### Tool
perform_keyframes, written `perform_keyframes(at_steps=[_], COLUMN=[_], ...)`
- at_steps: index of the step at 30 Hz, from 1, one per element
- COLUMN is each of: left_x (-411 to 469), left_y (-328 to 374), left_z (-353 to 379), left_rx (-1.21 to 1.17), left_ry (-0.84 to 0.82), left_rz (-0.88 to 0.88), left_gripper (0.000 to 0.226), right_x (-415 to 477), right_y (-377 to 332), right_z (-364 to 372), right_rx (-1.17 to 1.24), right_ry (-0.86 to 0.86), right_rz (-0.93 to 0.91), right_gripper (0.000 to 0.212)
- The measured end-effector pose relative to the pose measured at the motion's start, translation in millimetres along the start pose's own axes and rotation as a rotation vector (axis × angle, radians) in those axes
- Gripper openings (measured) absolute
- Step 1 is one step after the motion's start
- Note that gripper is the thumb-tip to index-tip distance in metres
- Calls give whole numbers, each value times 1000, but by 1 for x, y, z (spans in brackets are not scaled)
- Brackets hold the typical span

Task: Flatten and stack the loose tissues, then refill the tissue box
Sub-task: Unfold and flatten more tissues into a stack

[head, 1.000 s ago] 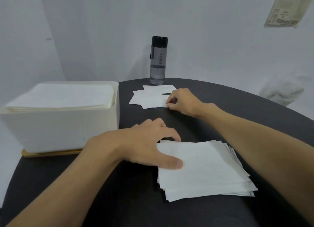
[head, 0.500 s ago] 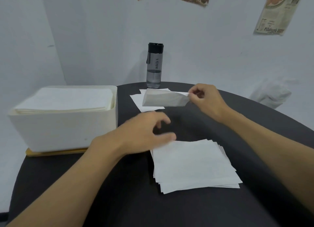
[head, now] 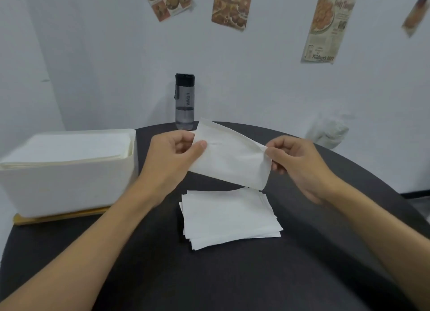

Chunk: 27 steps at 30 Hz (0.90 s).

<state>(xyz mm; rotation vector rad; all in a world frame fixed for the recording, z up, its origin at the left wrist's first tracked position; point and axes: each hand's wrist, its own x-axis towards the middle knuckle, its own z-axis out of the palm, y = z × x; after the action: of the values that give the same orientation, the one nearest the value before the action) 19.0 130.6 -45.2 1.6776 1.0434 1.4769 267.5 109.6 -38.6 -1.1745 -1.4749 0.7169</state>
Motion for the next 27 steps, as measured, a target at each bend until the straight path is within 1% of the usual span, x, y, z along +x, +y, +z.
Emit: perform_keyframes(at_steps=[1,2,4,5,8,10,13,16,19,21,23,24,25,27], left_x=[-2,-4,-6,-6,-6,-6,-7,-7,-6,-8,-9,-10,-11,-13], left_y=[2,3,5,6,4,1,-4,-8,-7,-11,-15,-16,-16,-15], left_z=[2,3,5,6,5,4,0,-4,-5,-6,-5,-4,-4,-2], left_rx=[-38,-59,-70,-73,-32,37,194,331,408,448,520,553,577,633], left_ry=[-23,-39,-52,-55,-89,-126,-207,-273,-346,-439,-532,-592,-665,-807], left_rz=[-22,-46,-93,-111,-118,-100,-24,65,90,82,59,41,17,-16], left_gripper=[5,4,6,6,10,22,34,32,23,19,22,26,32,46], right_x=[-4,-8,-13,-16,-20,-21,-25,-29,-29,-29,-28,-28,-28,-28], right_y=[2,5,10,12,14,16,20,19,16,20,27,30,32,35], right_z=[0,0,0,0,1,0,0,0,1,0,-1,-2,-2,-1], right_rx=[45,90,138,133,90,62,-32,-65,-82,-284,-535,-601,-632,-650], right_ry=[-1,-9,-51,-78,-116,-133,-248,-324,-352,-373,-396,-413,-437,-483], right_rz=[17,35,81,87,68,74,104,125,138,84,34,36,41,43], right_gripper=[11,15,39,42,32,26,20,21,22,25,45,51,52,44])
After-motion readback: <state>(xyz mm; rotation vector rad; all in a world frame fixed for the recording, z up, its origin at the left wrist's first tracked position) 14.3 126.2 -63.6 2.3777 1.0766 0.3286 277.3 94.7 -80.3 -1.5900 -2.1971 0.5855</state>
